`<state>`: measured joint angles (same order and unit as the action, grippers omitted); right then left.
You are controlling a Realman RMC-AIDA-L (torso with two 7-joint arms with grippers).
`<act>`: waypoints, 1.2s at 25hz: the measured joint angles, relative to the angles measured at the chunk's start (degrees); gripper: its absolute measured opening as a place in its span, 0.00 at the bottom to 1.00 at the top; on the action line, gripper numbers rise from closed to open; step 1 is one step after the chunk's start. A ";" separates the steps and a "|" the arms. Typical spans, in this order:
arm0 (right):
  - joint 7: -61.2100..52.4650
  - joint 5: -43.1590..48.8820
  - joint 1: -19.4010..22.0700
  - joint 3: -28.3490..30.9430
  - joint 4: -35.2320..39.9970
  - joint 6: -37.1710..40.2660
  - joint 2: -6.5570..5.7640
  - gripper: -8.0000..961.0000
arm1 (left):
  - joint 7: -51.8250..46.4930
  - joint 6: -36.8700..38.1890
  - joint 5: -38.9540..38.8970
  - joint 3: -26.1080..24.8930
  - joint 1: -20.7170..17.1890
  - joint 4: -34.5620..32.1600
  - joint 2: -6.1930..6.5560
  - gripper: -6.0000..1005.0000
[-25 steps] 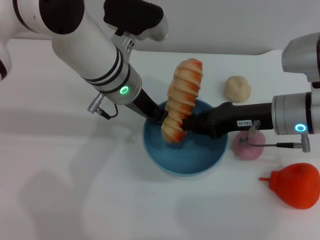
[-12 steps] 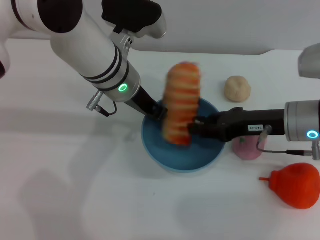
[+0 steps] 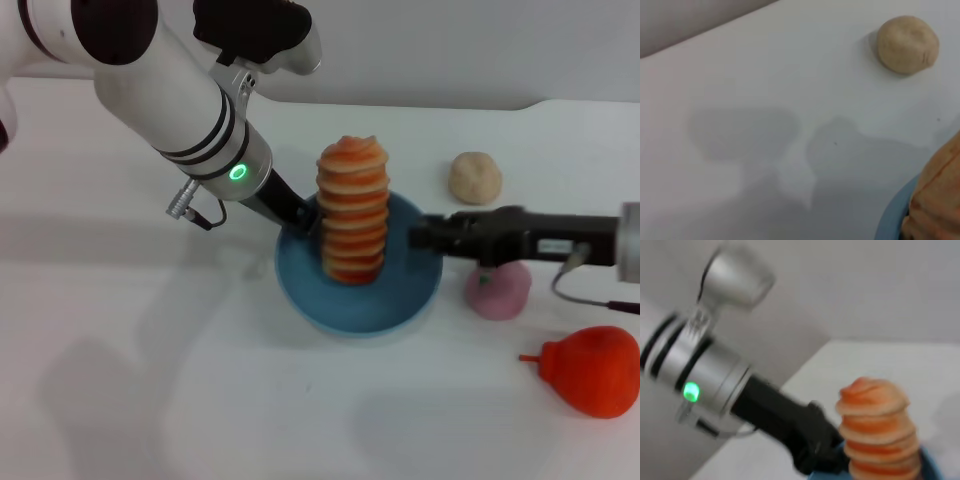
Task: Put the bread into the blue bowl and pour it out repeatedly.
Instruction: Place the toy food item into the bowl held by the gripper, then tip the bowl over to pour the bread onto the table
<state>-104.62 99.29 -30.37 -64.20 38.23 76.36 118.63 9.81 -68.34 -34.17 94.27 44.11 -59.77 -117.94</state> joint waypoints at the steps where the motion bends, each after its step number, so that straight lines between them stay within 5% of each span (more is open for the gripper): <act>1: 0.00 -0.19 0.70 1.86 0.36 0.60 0.04 0.42 | 0.08 0.56 0.06 0.00 0.00 0.00 -0.01 0.01; 10: 5.92 -6.90 9.47 21.70 -3.68 5.29 0.18 0.42 | 2.21 8.91 0.30 1.71 -0.25 -0.33 -0.18 0.01; 18: 14.83 -11.41 17.37 37.33 -12.02 9.30 0.00 0.42 | 1.89 19.57 0.40 12.18 0.62 -0.33 -0.56 0.01; 30: 18.20 -11.57 19.08 40.92 -16.97 13.25 0.03 0.42 | 0.91 37.05 0.77 22.26 1.93 4.21 -1.04 0.01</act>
<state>-86.42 87.72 -11.29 -23.27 21.26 89.61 118.67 10.72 -31.29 -33.40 116.54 46.04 -55.56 -118.98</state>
